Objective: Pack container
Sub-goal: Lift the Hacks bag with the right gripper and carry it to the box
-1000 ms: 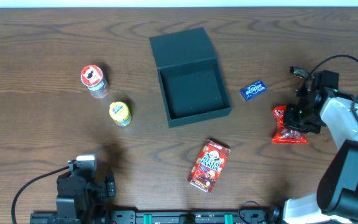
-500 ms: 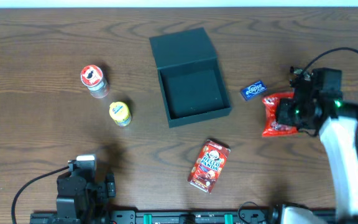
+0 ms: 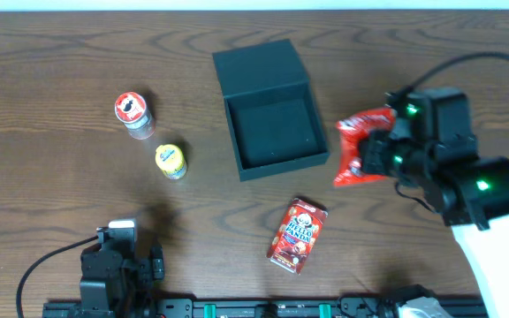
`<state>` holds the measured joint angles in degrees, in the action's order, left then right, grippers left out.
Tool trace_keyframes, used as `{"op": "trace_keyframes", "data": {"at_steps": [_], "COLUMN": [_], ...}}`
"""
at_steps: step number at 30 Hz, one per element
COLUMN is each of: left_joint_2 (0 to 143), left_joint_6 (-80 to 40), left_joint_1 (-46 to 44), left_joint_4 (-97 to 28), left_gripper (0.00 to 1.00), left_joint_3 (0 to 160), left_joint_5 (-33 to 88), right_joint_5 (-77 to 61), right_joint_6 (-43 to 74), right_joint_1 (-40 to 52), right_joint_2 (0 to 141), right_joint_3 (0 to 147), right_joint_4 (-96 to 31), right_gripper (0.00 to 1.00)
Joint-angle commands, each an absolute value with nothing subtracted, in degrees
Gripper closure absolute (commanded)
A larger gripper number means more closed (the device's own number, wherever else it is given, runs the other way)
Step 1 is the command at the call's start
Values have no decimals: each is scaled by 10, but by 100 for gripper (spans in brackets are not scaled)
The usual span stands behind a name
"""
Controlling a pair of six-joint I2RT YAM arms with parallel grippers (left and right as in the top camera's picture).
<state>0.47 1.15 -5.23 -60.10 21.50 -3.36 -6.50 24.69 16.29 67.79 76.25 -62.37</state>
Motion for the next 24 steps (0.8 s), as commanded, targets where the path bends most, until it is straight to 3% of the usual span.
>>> {"op": "trace_keyframes", "data": {"at_steps": [1, 12, 24], "left_joint_2": [2, 2, 2], "left_joint_6": [9, 9, 9], "left_joint_1": [-48, -48, -48], "left_joint_4": [-616, -616, -616], "left_gripper": [5, 5, 5], "left_joint_3": [199, 199, 199], "left_joint_5": [-27, -27, -27], "right_joint_5": [-45, -91, -129], "right_joint_6": [274, 217, 182], "right_joint_1": [203, 214, 216], "right_joint_2": [727, 971, 1104], "right_joint_3": [801, 903, 917], "right_joint_4": [-617, -564, -515], "right_gripper": [99, 99, 99]}}
